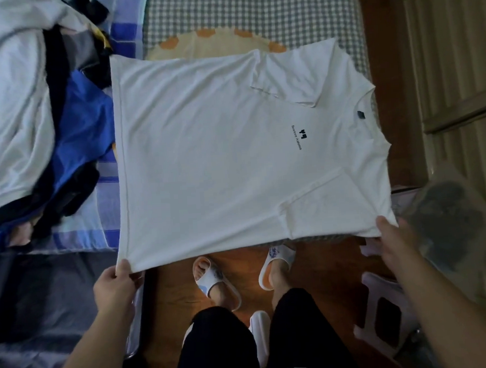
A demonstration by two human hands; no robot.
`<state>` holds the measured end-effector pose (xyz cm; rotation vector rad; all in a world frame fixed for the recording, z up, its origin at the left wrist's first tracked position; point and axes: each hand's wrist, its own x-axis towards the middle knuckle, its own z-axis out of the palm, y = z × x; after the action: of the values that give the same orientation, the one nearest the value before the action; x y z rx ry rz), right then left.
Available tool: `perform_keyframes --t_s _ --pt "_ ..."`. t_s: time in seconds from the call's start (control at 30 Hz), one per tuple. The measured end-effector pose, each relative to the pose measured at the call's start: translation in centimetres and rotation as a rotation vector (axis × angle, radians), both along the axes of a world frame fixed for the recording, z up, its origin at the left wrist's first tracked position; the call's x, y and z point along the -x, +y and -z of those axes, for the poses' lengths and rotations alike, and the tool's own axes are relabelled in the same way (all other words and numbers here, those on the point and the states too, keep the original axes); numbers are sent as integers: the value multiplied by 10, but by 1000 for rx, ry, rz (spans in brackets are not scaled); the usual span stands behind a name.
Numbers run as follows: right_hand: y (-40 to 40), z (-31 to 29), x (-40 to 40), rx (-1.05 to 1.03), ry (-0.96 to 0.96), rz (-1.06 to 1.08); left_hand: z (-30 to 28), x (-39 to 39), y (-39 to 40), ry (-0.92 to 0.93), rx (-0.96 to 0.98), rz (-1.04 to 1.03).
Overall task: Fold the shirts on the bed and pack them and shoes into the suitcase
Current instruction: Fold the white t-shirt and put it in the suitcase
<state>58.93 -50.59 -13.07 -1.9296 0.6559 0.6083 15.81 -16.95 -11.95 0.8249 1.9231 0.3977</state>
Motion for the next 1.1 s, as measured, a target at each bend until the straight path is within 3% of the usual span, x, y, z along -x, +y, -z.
perform_keyframes --t_s 0.1,0.23,0.37,0.6,0.77,1.0,1.1 --pt "0 7 -4 83 29 -50 -7 0 2 -42 -46 68" --pt "6 31 -6 40 36 64 -1 11 9 76 -85 397" --pt "6 42 -2 0 24 177 1 28 18 6 -43 485" --pt "12 32 -4 -7 68 176 -4 39 20 -285 218 360" --pt "14 25 -5 6 70 185 0 44 33 -247 143 114" --pt "23 13 1 47 53 195 18 26 32 -76 139 42" --pt "24 1 9 183 -120 113 19 21 29 14 104 7"
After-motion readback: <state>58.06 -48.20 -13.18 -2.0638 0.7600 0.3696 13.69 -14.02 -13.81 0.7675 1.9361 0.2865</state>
